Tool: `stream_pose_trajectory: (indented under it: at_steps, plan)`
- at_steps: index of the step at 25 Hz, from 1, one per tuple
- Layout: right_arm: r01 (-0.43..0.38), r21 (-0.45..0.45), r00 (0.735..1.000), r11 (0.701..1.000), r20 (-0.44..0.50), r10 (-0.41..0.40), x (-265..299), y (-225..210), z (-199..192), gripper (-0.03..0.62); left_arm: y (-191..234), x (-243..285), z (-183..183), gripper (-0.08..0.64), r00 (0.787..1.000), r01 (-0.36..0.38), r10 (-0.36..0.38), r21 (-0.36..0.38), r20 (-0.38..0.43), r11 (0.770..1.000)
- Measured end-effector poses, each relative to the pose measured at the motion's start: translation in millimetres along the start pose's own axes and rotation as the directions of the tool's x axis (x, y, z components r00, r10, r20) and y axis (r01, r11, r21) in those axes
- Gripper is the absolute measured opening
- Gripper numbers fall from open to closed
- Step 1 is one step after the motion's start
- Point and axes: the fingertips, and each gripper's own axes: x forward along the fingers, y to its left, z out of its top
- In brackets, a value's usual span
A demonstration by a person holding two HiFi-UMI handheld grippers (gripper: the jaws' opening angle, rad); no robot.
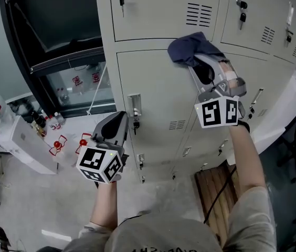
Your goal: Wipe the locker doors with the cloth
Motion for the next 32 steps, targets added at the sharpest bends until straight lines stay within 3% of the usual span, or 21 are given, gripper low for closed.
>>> stream_pose_trajectory:
  at_steps: [3, 9, 20, 26, 32]
  plan:
    - [-0.013, 0.054, 1.0, 0.998, 0.01, 0.013, -4.4, 17.2, 4.0, 0.058, 0.9, -3.3, -4.0, -0.002, 1.0, 0.001, -0.001, 0.004, -0.011, 1.0]
    - [-0.007, 0.03, 0.999, 1.0, 0.033, 0.006, -12.4, 37.0, 20.7, 0.058, 6.7, -9.7, -6.3, -0.002, 1.0, -0.024, 0.024, 0.005, -0.008, 1.0]
    - [-0.068, -0.053, 0.976, 0.996, 0.203, 0.078, 26.9, 54.4, 121.3, 0.06, 14.1, -15.2, -9.0, -0.002, 0.999, -0.045, 0.045, 0.005, -0.015, 0.999]
    - [-0.114, -0.014, 0.976, 0.993, 0.184, 0.115, 47.8, 53.9, 138.6, 0.06, 32.5, -17.4, -9.1, -0.002, 0.994, -0.097, 0.099, 0.07, -0.035, 0.993]
    - [-0.202, 0.014, 0.966, 0.979, 0.167, 0.196, 43.0, 86.1, 134.5, 0.06, 43.7, -24.9, -11.0, -0.002, 0.99, -0.13, 0.133, 0.072, -0.041, 0.989]
